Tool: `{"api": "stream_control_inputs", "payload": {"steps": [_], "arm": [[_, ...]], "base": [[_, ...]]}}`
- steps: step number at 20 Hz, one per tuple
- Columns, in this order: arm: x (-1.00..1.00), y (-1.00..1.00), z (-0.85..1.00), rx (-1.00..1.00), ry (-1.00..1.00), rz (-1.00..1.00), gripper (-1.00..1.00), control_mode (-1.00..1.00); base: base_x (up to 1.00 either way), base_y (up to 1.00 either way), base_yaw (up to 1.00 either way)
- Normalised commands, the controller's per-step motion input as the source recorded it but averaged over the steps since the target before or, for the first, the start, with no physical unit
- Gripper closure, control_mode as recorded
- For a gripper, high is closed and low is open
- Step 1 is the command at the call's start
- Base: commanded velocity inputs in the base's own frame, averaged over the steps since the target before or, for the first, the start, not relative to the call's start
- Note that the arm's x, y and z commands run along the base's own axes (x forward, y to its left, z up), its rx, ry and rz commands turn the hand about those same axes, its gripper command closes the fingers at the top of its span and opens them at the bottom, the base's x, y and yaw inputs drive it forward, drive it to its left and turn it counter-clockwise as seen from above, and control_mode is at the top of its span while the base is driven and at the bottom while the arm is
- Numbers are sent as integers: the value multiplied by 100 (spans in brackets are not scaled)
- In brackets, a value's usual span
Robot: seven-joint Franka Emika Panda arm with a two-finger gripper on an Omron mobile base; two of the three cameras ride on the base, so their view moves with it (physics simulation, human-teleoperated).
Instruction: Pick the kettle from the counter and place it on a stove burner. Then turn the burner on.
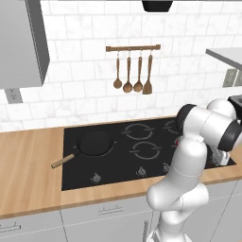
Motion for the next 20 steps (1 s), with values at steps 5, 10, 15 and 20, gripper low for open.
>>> {"api": "stream_control_inputs", "payload": {"steps": [5, 10, 15, 20], "arm": [[0, 0, -19, 0, 0, 13, 100, -100], [0, 0, -16, 0, 0, 12, 100, -100], [0, 0, -20, 0, 0, 14, 100, -100], [-1, 0, -14, 0, 0, 18, 100, -100]], "base": [[0, 0, 0], [0, 0, 0], [0, 0, 0], [0, 0, 0]]}}
